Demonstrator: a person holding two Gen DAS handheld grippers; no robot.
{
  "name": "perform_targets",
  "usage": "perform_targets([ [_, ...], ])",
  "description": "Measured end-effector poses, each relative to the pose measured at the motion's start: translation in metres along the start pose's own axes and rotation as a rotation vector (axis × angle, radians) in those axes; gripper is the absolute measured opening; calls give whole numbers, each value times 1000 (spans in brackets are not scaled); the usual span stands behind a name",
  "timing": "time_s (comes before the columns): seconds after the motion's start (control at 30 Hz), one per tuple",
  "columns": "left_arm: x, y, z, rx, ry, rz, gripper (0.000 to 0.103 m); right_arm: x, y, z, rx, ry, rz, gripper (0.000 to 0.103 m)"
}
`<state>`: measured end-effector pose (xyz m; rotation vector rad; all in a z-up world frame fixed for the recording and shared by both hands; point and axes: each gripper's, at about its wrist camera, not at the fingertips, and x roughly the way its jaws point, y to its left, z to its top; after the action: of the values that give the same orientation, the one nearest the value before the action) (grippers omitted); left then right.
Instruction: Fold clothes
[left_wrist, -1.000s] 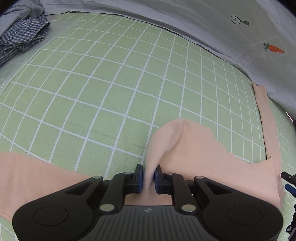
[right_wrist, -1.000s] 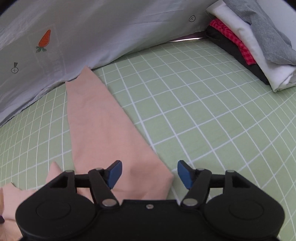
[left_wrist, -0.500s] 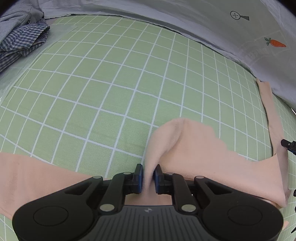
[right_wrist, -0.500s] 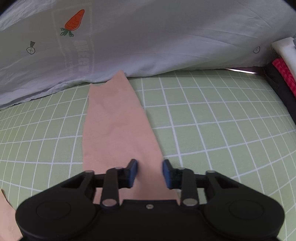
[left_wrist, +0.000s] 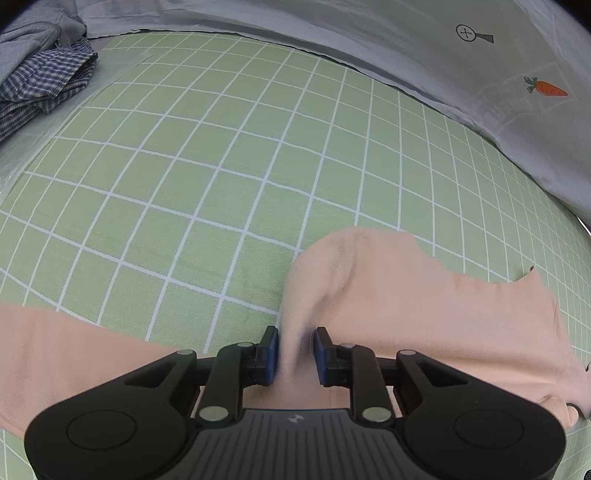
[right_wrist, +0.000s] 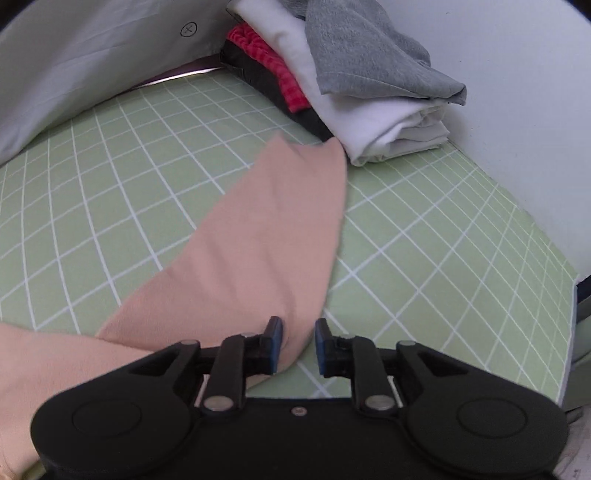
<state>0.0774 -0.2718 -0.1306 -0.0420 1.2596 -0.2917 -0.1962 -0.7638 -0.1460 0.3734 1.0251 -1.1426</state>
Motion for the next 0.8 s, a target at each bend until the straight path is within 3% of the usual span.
perform_targets([
  [0.13, 1, 2, 1, -1, 8, -7, 24, -21, 20, -8, -37, -62, 37, 42],
  [0.17, 2, 3, 2, -4, 9, -10, 25, -28, 28, -7, -42, -86, 77, 53],
  [0.2, 2, 3, 2, -6, 9, -11, 25, -34, 37, -5, -54, -111, 139, 63],
  [0.3, 2, 3, 2, -4, 8, -12, 25, -43, 74, -3, -109, -125, 370, 75],
  [0.37, 3, 4, 2, 1, 7, -14, 23, -43, 100, -2, -146, -87, 499, 75],
  [0.43, 3, 4, 2, 7, 9, -21, 19, -43, 124, -5, -171, -71, 562, 75],
  [0.6, 7, 5, 10, -5, 9, -35, 13, -43, 162, -8, -264, -48, 595, 68],
  [0.67, 10, 3, 18, 1, 9, -37, 12, -42, 173, -7, -333, -73, 565, 55],
  [0.8, 20, 1, 43, 12, -6, -42, 11, -38, 192, 9, -415, -98, 594, 30],
])
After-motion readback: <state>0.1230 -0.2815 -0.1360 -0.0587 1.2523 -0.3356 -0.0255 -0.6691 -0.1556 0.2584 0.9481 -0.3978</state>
